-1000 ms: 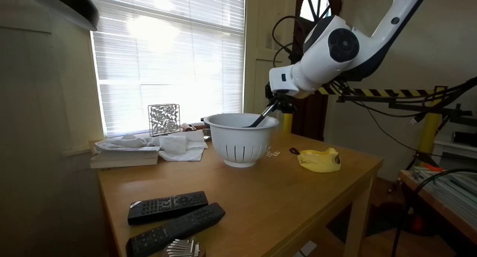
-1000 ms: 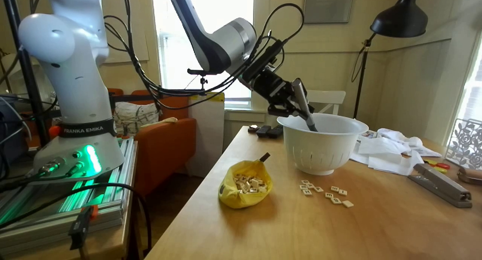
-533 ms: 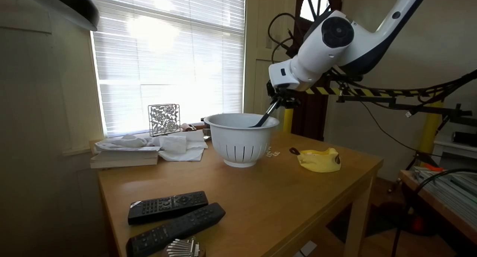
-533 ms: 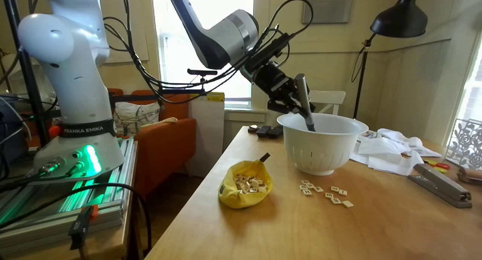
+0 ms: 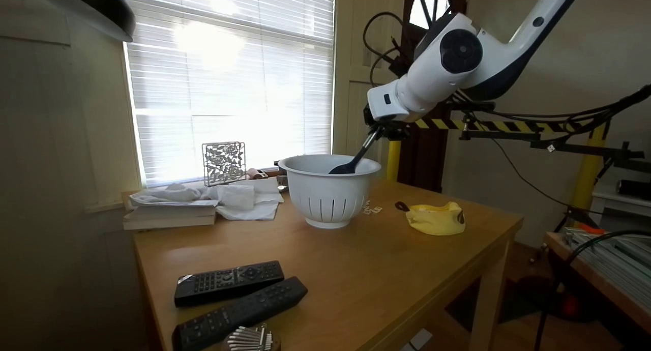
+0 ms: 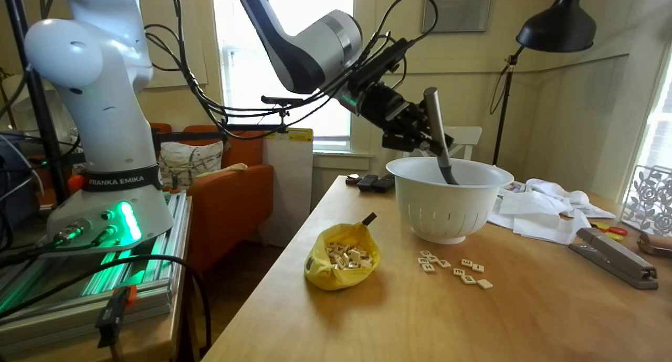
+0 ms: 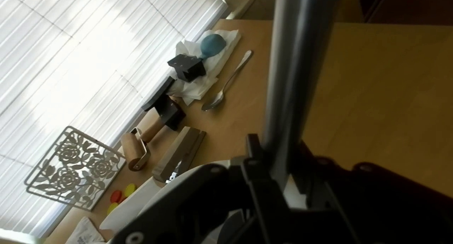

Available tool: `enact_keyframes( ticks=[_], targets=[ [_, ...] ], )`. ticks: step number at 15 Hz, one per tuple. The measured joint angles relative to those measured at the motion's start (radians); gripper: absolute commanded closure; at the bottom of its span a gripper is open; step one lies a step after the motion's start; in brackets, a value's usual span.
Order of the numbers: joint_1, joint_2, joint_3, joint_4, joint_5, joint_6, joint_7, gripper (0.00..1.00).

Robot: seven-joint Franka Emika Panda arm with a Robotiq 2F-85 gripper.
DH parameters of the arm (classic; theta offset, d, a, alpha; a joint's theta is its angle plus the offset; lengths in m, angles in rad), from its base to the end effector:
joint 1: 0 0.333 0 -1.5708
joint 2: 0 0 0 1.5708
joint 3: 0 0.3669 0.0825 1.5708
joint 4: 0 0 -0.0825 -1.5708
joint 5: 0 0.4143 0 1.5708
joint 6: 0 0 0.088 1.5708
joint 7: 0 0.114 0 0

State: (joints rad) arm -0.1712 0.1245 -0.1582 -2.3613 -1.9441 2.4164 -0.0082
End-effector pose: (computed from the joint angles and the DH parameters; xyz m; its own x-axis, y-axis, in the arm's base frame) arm 0.5042 -0.1820 0.2981 0.3926 0.5847 -0.7099 0.8221 0.1229 0.5559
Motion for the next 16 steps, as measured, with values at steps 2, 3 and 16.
enact_keyframes(
  ticks=[2, 3, 16],
  targets=[
    [0.002, 0.003, 0.003, 0.0, -0.087, -0.009, 0.061, 0.94],
    [0.003, 0.006, 0.005, 0.0, -0.131, -0.015, 0.099, 0.94],
    [0.001, 0.049, 0.029, -0.031, -0.212, 0.01, 0.35, 0.94]
  ],
)
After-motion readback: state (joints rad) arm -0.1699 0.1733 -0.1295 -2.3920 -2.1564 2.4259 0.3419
